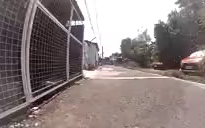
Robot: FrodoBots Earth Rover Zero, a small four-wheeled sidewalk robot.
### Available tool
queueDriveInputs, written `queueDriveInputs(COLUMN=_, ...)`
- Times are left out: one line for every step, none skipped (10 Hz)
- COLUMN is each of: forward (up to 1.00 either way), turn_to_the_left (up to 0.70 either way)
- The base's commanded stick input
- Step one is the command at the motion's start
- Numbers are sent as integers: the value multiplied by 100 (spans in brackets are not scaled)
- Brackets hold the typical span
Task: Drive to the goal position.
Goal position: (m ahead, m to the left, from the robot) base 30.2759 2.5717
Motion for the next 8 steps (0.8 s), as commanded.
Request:
queueDriveInputs(forward=100, turn_to_the_left=0)
queueDriveInputs(forward=100, turn_to_the_left=0)
queueDriveInputs(forward=100, turn_to_the_left=0)
queueDriveInputs(forward=100, turn_to_the_left=0)
queueDriveInputs(forward=100, turn_to_the_left=-5)
queueDriveInputs(forward=100, turn_to_the_left=-27)
queueDriveInputs(forward=100, turn_to_the_left=-27)
queueDriveInputs(forward=100, turn_to_the_left=-1)
